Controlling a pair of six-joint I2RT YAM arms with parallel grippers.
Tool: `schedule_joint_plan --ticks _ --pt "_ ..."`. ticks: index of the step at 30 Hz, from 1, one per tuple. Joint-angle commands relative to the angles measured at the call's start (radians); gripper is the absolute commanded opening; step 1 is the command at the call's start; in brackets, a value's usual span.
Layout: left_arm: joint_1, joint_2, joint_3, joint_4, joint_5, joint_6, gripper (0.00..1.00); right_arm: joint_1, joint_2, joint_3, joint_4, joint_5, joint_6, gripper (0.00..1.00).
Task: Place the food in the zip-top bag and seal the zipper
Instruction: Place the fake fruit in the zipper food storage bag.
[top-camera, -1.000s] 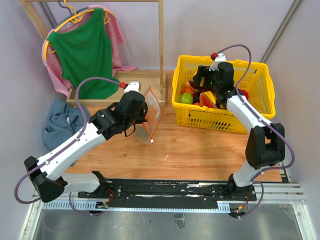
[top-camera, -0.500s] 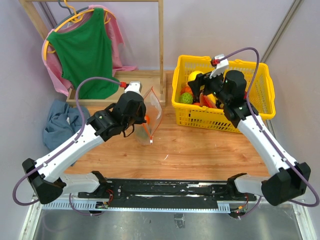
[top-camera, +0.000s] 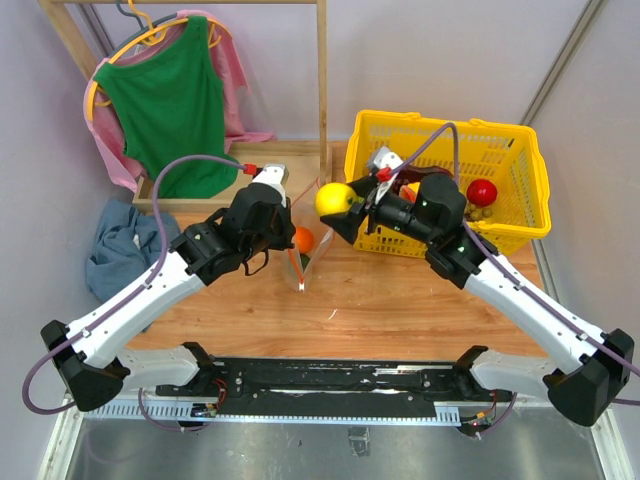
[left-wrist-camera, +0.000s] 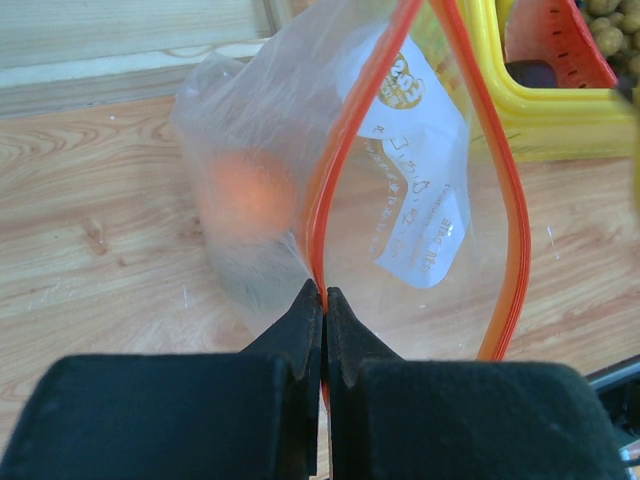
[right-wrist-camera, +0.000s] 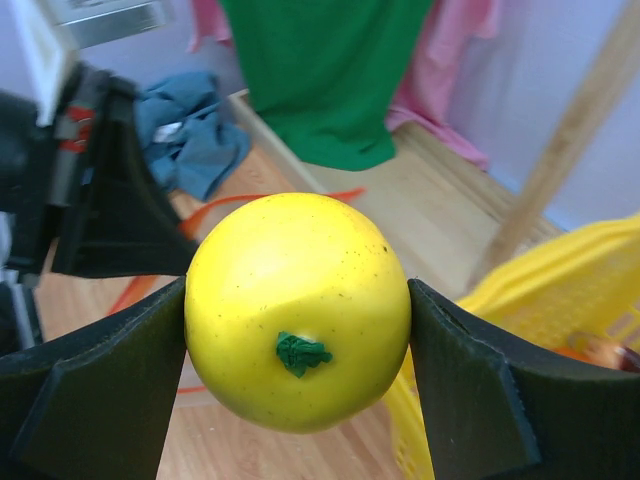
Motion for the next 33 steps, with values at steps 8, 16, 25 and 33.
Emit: schedule_joint_plan --ticks 8,16,25,33 --pt "0.004 -0.026 -0.008 0.046 0.086 0.008 0.00 0.079 0.115 -0.021 0.084 -0.138 -0.072 0.64" --pt "0.004 -0.045 -0.015 0.036 0.103 -0.010 0.00 0.078 0.174 -0.016 0.046 -0.092 -0.114 0.79" --pt "0.004 -0.067 -0.045 0.039 0.130 -0.031 0.00 0.078 0.174 -0.018 0.026 -0.005 -0.128 1.00" --pt "0.004 -0.053 -0.046 0.011 0.071 -0.071 0.00 0.078 0.124 0.029 -0.058 0.043 -0.116 0.99"
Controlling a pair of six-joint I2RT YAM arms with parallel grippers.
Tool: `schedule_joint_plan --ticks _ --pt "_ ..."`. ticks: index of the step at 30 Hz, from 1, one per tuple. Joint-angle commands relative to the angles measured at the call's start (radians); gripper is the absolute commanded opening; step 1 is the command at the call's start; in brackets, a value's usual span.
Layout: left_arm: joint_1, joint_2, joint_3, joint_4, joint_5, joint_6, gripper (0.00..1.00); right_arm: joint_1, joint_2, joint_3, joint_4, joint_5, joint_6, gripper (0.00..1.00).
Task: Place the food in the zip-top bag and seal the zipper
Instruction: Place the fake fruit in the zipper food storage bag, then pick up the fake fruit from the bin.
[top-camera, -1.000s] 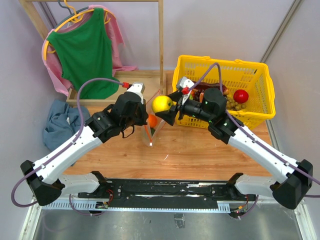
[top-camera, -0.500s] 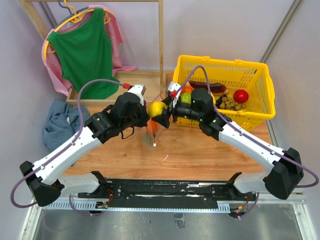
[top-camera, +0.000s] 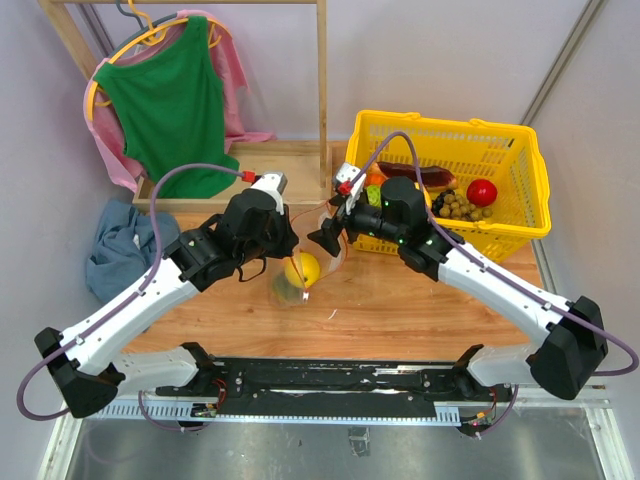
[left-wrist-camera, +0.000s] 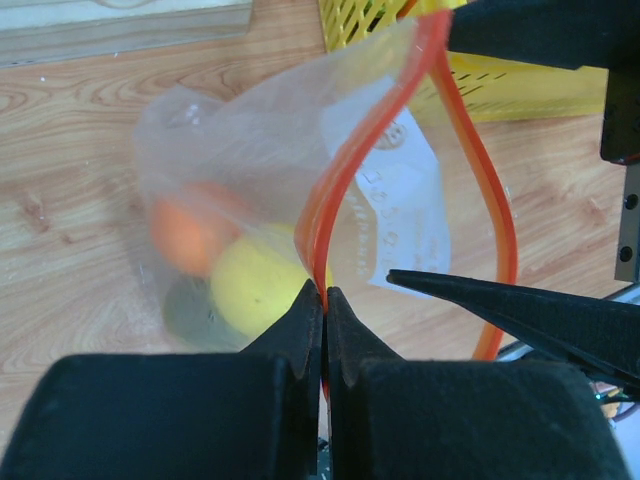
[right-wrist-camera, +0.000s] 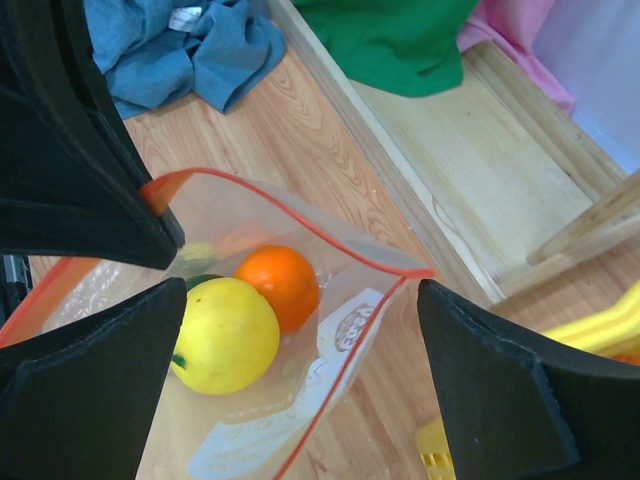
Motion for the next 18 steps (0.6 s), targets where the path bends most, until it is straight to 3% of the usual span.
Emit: schedule_joint_plan --ticks 1,12,18 --pt "0.004 -0.003 0.002 0.009 -0.055 -0.032 0.00 0.011 -0.054 0.056 -0.079 0.074 -0.008 0.99" --pt "0.004 -0.008 0.005 -0.008 -0.140 -0.034 0.00 -0.038 -0.024 0.359 -0.521 0.404 0.012 0.95" --pt "0.004 -0.002 0.004 -0.010 -0.147 -0.025 0.00 -0.147 0.043 0.464 -0.699 0.463 0.062 0.94"
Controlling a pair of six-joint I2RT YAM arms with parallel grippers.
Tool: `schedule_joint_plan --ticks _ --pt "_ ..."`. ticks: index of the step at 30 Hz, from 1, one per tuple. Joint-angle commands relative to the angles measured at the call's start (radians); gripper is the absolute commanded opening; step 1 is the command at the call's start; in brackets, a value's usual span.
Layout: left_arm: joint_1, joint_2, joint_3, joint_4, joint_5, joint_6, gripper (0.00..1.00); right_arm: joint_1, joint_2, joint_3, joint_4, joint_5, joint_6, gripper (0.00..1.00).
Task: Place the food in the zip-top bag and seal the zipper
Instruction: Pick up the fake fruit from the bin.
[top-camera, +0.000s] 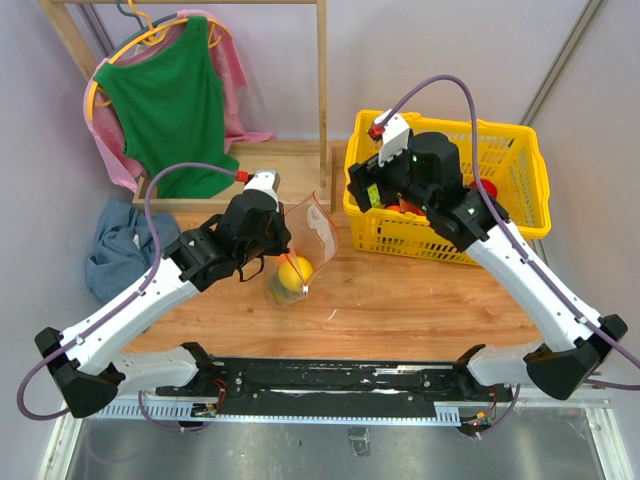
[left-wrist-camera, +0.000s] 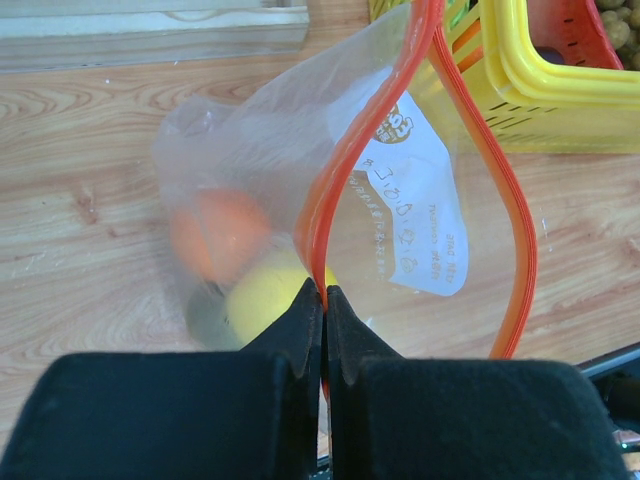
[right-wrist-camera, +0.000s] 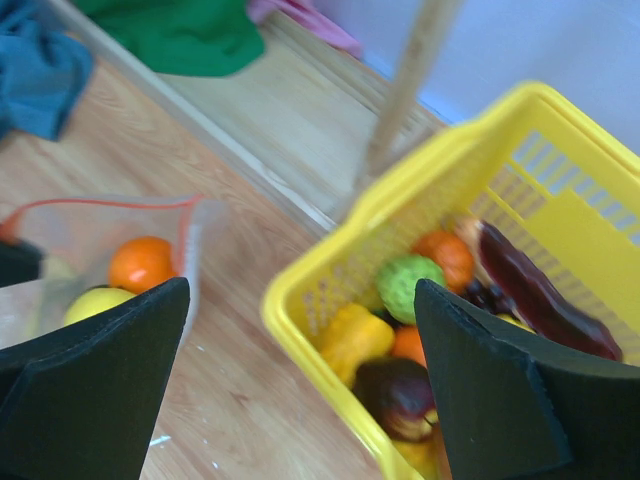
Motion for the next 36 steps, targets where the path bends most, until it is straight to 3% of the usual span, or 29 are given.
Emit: schedule_joint_plan --ticks 1,12,17,26,36 --pt "0.004 -0.001 0.004 0.007 -0.032 0.004 0.00 -0.084 0.064 0.059 -0.203 0.088 0.048 0.94" --pt "0.004 -0.003 -0.003 0.017 -0.039 0.017 0.00 -0.301 0.192 0.086 -0.252 -0.042 0.078 0.86" --pt "0.004 -0.002 -0.004 0.021 -0.052 0.025 0.00 -0.326 0.296 0.126 -0.237 -0.151 0.046 0.80" --pt "0.004 -0.003 -0.007 0.028 -0.053 0.030 0.00 -0.362 0.547 0.262 -0.243 -0.288 -0.060 0.79" --pt "0.005 0.018 0.000 0.027 -0.056 0.043 0.00 -0.402 0.677 0.206 -0.142 -0.441 -0.190 0.76"
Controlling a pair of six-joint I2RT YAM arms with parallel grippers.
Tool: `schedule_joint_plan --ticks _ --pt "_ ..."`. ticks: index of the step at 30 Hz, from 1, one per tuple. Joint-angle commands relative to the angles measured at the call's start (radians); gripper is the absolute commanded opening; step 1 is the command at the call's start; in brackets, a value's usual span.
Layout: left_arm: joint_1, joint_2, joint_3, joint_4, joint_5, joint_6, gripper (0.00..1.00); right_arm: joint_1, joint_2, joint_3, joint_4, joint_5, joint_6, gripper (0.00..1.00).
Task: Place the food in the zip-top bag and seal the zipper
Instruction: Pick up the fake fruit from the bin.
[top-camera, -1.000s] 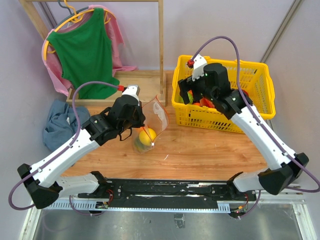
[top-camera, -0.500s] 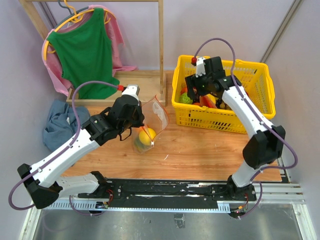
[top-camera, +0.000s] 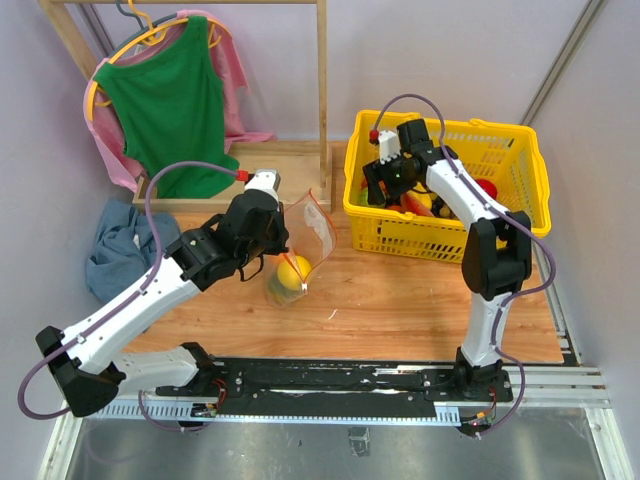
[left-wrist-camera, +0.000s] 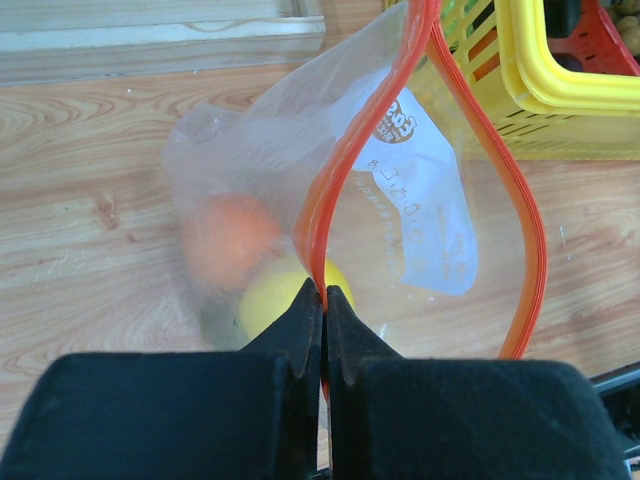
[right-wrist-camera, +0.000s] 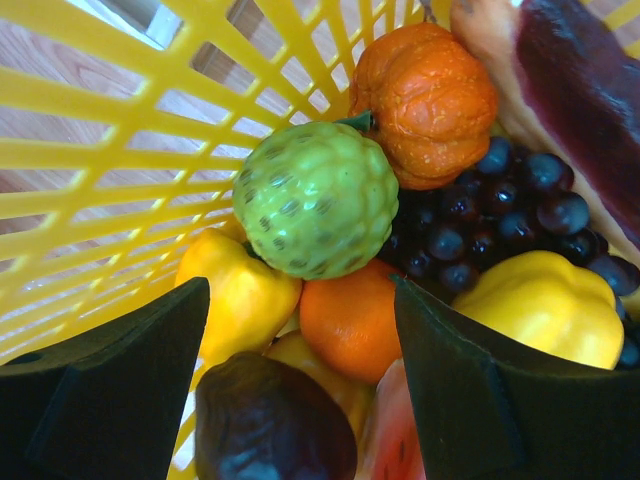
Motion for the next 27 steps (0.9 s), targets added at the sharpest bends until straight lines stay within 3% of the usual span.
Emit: schedule_joint_plan --ticks 1,11,16,22,27 --pt "0.004 0.014 0.003 0.025 -0.022 0.016 0.00 -0.017 0.033 -0.023 0.082 -0.100 -0.079 0.76" --pt "0.004 0.029 0.010 0.020 -0.027 0.018 0.00 -0.022 0.151 -0.012 0.104 -0.102 -0.108 0.80" --pt "0.005 0.039 0.017 0.016 -0.025 0.016 0.00 -0.027 0.140 -0.014 0.103 -0.125 -0.104 0.68" --pt "0.004 0.035 0.020 0.020 -0.022 0.008 0.00 -0.027 -0.007 -0.070 0.140 -0.128 -0.096 0.45" --pt "0.004 0.025 0.016 0.025 -0.034 0.003 0.00 -0.027 -0.134 -0.140 0.169 -0.071 -0.062 0.36"
